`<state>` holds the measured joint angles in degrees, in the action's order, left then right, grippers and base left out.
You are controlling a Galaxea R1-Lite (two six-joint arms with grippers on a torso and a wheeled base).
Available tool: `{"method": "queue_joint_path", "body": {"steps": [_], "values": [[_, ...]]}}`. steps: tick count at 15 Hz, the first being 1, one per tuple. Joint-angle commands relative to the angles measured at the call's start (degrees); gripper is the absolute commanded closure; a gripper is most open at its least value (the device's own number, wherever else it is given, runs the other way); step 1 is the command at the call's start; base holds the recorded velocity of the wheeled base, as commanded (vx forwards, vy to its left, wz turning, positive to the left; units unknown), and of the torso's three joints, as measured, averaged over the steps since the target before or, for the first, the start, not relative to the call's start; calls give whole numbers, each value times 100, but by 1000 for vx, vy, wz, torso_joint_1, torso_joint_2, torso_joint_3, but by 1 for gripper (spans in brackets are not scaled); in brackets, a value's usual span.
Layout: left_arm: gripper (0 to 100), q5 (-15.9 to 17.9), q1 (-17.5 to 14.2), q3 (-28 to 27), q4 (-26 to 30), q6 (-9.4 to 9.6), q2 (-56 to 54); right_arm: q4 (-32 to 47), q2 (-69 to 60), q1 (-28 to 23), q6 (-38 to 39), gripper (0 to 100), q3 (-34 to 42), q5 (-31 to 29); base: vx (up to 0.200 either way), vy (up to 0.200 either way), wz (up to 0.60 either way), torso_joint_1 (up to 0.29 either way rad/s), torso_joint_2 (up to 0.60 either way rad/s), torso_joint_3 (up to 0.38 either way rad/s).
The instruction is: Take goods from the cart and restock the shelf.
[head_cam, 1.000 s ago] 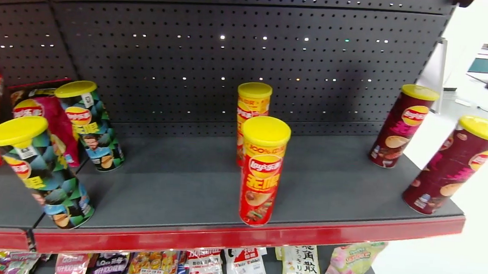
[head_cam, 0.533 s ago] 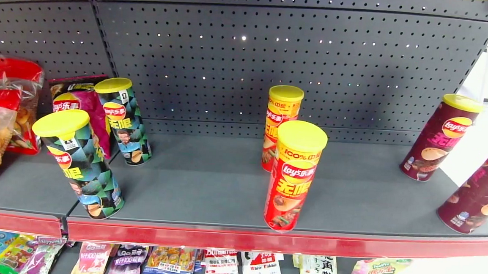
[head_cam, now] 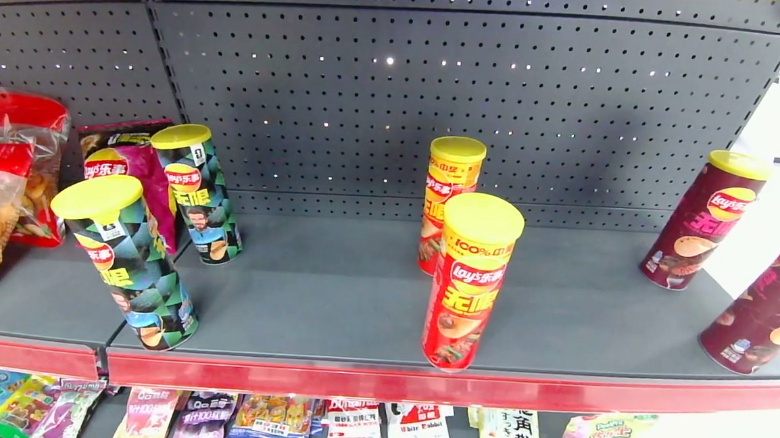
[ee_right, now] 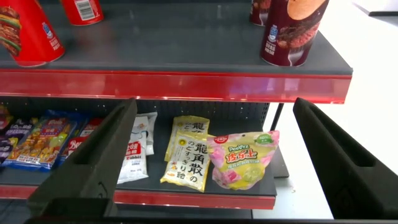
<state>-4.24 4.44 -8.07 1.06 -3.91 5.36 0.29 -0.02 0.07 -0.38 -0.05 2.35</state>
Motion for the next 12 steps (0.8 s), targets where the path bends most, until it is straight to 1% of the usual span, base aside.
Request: {"method": "queue_joint_path", "body": {"steps": [1, 3, 5, 7, 9, 10, 11, 12], "values": [[0, 99, 31, -1091, 957, -241, 26, -3, 2, 1, 3, 0, 5, 11, 0, 0, 0, 0, 0, 0], [0, 125, 31, -1109, 949, -241, 17, 6, 2, 1, 3, 0, 5, 11, 0, 0, 0, 0, 0, 0], [0, 187, 31, -1258, 843, -250, 26, 6, 2, 1, 3, 0, 5, 11, 0, 0, 0, 0, 0, 0], [0, 169, 31, -1311, 817, -285, 26, 6, 2, 1, 3, 0, -4, 11, 0, 0, 0, 0, 0, 0], [0, 222, 31, -1294, 782, -417, 26, 6, 2, 1, 3, 0, -4, 2, 0, 0, 0, 0, 0, 0], [0, 354, 31, -1206, 790, -549, 26, 6, 2, 1, 3, 0, 5, 11, 0, 0, 0, 0, 0, 0], [0, 424, 31, -898, 755, -593, 17, 6, 2, 1, 3, 0, -4, 2, 0, 0, 0, 0, 0, 0], [0, 433, 31, -564, 536, -575, 17, 6, 2, 1, 3, 0, 5, 11, 0, 0, 0, 0, 0, 0]]}}
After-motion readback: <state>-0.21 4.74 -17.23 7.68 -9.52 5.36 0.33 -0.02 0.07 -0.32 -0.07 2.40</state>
